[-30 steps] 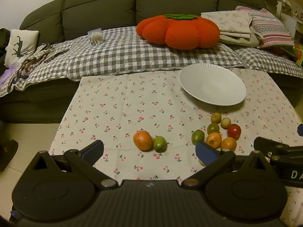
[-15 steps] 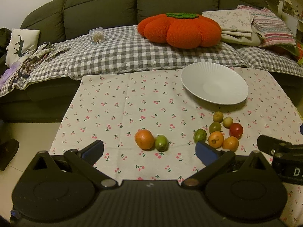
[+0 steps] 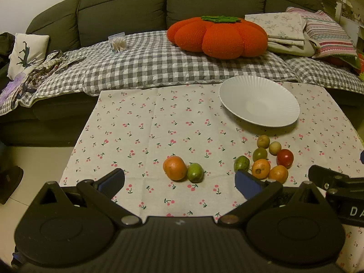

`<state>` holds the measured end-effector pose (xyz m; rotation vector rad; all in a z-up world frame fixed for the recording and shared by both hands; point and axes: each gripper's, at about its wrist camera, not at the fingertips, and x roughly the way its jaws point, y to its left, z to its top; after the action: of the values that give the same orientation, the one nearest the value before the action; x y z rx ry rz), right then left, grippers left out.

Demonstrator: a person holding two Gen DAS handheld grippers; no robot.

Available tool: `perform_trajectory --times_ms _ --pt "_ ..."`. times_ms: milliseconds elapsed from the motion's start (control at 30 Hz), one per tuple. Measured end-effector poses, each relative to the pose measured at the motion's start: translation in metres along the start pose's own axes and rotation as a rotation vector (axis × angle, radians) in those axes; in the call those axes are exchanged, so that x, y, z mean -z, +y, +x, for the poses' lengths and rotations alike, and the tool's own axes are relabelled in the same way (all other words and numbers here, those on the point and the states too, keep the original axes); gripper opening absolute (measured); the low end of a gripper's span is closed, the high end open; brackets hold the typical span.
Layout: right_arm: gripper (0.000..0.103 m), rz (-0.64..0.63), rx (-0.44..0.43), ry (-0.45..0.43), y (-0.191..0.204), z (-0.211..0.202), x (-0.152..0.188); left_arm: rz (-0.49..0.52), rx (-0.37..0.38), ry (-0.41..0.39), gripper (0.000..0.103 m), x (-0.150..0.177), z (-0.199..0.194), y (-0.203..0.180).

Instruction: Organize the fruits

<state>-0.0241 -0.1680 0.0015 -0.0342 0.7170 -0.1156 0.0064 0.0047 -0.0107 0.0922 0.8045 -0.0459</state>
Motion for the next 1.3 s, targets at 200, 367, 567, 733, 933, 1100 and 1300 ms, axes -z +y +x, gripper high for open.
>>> perform_trajectory --times_ms 200,367,567,733,933,1100,1300 --pt "0.103 0.000 0.002 0.001 0.000 0.003 0.002 0.001 -0.003 0.000 0.102 0.000 0.000 0.001" --pt "0.103 0.005 -0.002 0.002 -0.002 0.006 0.002 0.003 -0.010 -0.006 0.102 0.000 0.002 0.001" --pt "0.103 0.025 -0.024 -0.012 -0.009 0.014 -0.003 -0.006 -0.027 0.003 0.102 -0.002 0.011 0.006" --pt "0.103 0.010 -0.058 -0.023 -0.012 0.021 -0.006 -0.026 -0.018 0.032 0.102 -0.007 0.022 0.013" --pt "0.103 0.043 -0.120 0.034 -0.026 0.042 -0.011 -0.116 0.015 0.081 0.102 -0.024 0.050 0.041" --pt "0.103 0.114 -0.164 0.039 -0.046 0.062 -0.016 -0.160 0.021 0.093 0.102 -0.028 0.070 0.053" --pt "0.101 0.123 -0.210 0.099 -0.050 0.087 -0.012 -0.213 0.090 0.188 0.093 -0.019 0.100 0.054"
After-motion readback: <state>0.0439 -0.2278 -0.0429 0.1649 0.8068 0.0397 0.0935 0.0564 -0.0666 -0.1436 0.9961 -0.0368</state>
